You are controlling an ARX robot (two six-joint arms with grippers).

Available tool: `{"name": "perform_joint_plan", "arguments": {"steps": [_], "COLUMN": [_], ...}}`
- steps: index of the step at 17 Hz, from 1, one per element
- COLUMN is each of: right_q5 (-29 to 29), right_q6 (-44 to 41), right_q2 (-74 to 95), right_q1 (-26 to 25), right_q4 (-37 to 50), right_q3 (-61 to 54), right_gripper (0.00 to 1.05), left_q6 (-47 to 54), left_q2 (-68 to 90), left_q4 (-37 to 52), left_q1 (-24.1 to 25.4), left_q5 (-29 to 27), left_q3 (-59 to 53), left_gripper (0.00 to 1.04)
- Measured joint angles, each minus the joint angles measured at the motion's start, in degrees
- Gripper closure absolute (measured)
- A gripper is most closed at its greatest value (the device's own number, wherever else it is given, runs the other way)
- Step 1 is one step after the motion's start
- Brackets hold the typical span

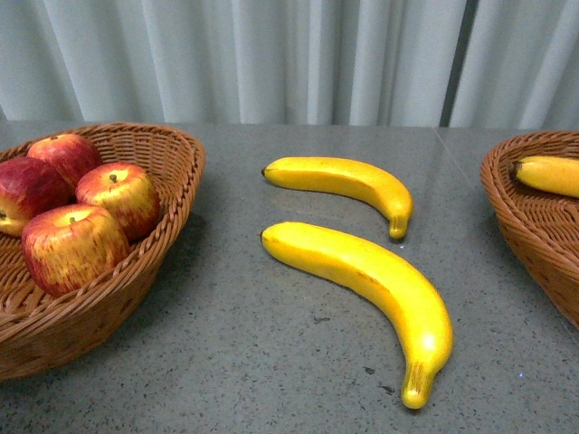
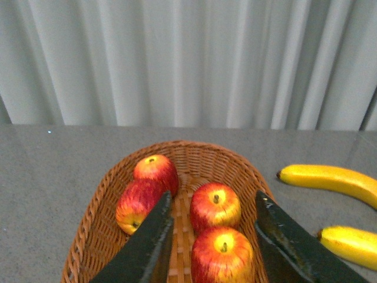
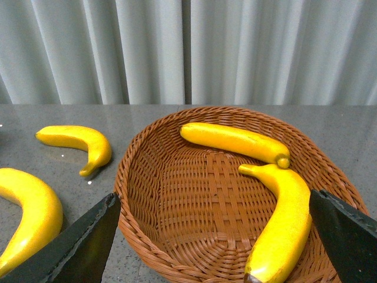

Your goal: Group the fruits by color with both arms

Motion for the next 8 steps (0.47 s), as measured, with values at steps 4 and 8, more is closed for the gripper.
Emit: {"name": "perform_joint_plan", "arguments": {"steps": [4,8], "right_q5": [0.04,0.04], "right_q6": [0.0,0.0], "right_q2": [0.0,0.0], "right_q1": [0.0,0.0], "right_q4": [-0.02,-0.02], "right_q3": [0.0,0.0], "right_gripper": [0.07,0.07], "left_q6": [-0.55,-0.74], "left_q2": [-5.77,-10.4], "left_q4": [-0.09,-1.16], "left_q1": [5.55,9.16], "left_q5": [5.81,9.49], "left_q3": [-5.95,-9.57], "left_gripper": [1.0,1.03]}}
